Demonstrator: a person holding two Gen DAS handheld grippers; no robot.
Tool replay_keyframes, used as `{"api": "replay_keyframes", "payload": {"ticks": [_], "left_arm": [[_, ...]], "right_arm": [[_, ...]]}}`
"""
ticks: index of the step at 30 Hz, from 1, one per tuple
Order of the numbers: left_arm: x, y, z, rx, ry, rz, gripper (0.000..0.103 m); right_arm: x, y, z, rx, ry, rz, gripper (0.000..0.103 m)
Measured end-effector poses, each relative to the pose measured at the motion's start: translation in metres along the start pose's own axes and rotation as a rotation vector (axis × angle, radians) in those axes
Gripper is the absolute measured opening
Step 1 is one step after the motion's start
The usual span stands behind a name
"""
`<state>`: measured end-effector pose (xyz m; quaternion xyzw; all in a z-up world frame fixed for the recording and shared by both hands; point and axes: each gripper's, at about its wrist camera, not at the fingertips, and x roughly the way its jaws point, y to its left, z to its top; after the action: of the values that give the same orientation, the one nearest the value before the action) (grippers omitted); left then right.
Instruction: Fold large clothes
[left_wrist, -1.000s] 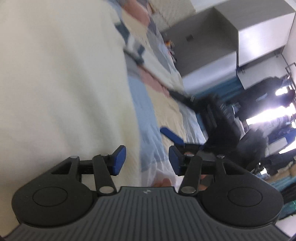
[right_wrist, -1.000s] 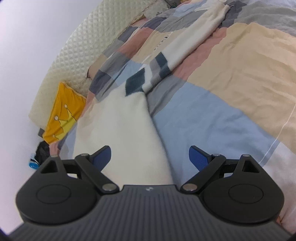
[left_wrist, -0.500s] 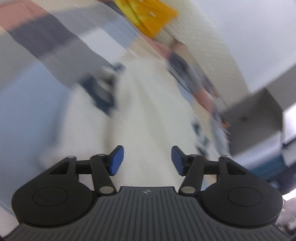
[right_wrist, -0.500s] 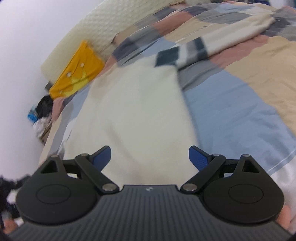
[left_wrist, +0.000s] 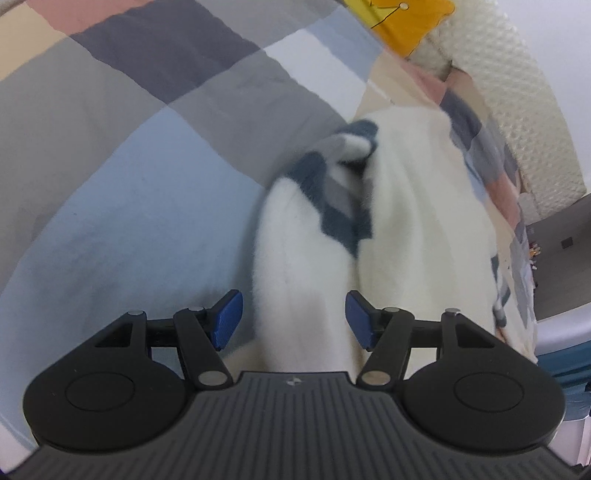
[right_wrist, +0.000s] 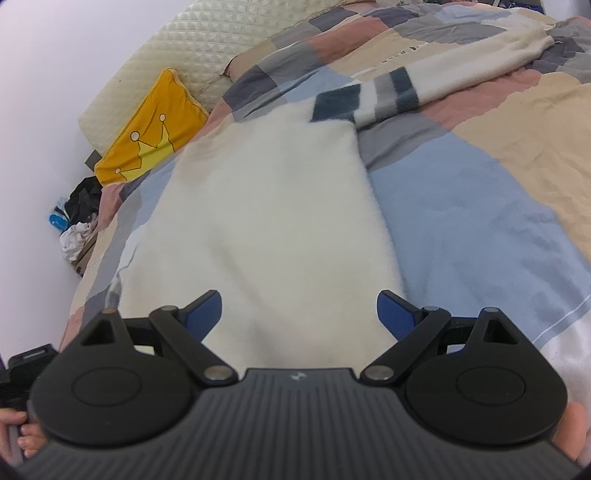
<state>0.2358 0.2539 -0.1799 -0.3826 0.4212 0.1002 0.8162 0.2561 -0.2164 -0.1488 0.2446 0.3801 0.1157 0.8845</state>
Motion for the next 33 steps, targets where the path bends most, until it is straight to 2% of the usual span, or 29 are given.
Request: {"api": "replay_keyframes", "payload": {"ticks": [7, 10, 13, 16, 18, 19, 20, 22, 27, 30, 33], "left_arm": [[0.011, -0.004, -0.006, 0.016, 0.015, 0.014, 0.066], [0.020, -0.004, -0.009, 0.028, 0.032, 0.037, 0.061], [0.027, -0.005, -0.012, 0.040, 0.032, 0.039, 0.051], [0.032, -0.006, -0.014, 0.026, 0.039, 0.032, 0.032], [0.033, -0.011, -0.012, 0.035, 0.052, 0.049, 0.019], [0.030, -0.014, -0.008, 0.044, 0.045, 0.058, 0.016], [0.025, -0.017, -0.003, 0.051, 0.031, 0.064, 0.010], [0.016, -0.021, 0.010, 0.061, 0.014, 0.074, 0.010], [-0.019, -0.033, 0.060, 0.147, -0.083, 0.198, 0.009], [-0.046, -0.050, 0.094, 0.231, -0.164, 0.290, 0.009], [-0.070, -0.082, 0.115, 0.382, -0.261, 0.368, 0.009]], "right_arm": [[0.010, 0.015, -0.005, -0.063, 0.052, 0.013, 0.092], [0.022, 0.025, -0.008, -0.065, 0.097, 0.040, 0.092], [0.033, 0.038, -0.011, -0.094, 0.108, 0.051, 0.092], [0.043, 0.054, -0.012, -0.191, 0.072, 0.074, 0.092], [0.057, 0.060, -0.012, -0.242, 0.080, 0.062, 0.092], [0.063, 0.059, -0.012, -0.241, 0.092, 0.060, 0.092], [0.069, 0.058, -0.012, -0.234, 0.103, 0.053, 0.093], [0.073, 0.057, -0.012, -0.231, 0.106, 0.051, 0.094], [0.069, 0.060, -0.012, -0.238, 0.075, 0.044, 0.093], [0.067, 0.066, -0.012, -0.255, 0.035, 0.050, 0.092], [0.065, 0.071, -0.009, -0.279, 0.000, 0.055, 0.092]]}}
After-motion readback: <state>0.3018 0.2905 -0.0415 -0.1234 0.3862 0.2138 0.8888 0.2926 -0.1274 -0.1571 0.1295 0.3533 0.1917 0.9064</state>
